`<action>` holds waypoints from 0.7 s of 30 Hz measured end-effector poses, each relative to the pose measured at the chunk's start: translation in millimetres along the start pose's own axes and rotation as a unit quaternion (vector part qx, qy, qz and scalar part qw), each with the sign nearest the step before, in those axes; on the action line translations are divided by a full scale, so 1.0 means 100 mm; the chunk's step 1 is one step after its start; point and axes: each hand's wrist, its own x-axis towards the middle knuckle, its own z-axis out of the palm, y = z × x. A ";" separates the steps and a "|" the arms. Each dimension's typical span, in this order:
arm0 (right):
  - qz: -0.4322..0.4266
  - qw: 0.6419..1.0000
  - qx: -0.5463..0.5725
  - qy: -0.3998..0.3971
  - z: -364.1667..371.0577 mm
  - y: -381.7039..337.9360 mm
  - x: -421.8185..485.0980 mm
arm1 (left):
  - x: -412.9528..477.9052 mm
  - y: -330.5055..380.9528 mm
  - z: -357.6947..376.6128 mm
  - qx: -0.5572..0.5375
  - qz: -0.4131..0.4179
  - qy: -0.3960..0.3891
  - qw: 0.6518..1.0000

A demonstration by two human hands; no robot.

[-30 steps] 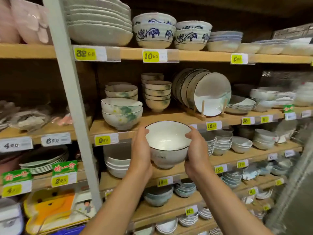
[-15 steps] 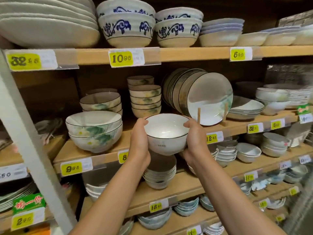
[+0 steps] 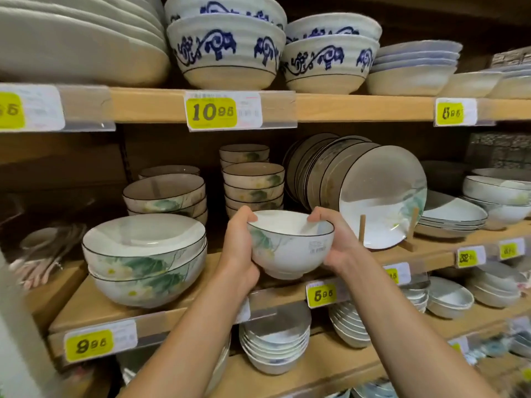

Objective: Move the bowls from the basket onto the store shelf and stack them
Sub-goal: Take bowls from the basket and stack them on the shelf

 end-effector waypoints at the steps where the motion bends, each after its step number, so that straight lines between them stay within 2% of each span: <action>1: 0.005 1.000 0.002 -0.005 0.01 -0.01 0.03 | 0.01 0.00 0.01 -0.013 0.000 0.010 1.000; 3: -0.007 1.000 0.015 0.025 0.01 -0.01 0.08 | 0.02 -0.02 0.03 -0.029 0.010 0.038 0.999; 6: -0.106 0.988 -0.004 0.114 -0.06 0.13 0.16 | 0.06 -0.06 0.05 -0.033 0.040 0.105 0.993; 11: -0.236 0.945 -0.171 0.148 0.09 0.43 0.11 | 0.13 -0.14 0.21 -0.036 0.132 0.203 0.970; 13: -0.216 0.951 -0.159 0.156 0.07 0.37 0.19 | 0.13 -0.21 0.23 -0.002 0.150 0.198 0.969; 17: -0.128 0.979 -0.087 0.134 -0.06 0.12 0.32 | 0.03 -0.25 0.22 0.055 0.172 0.121 0.976; 21: -0.149 0.984 -0.077 0.067 -0.09 0.00 0.37 | -0.03 -0.16 0.17 0.068 0.210 0.096 0.971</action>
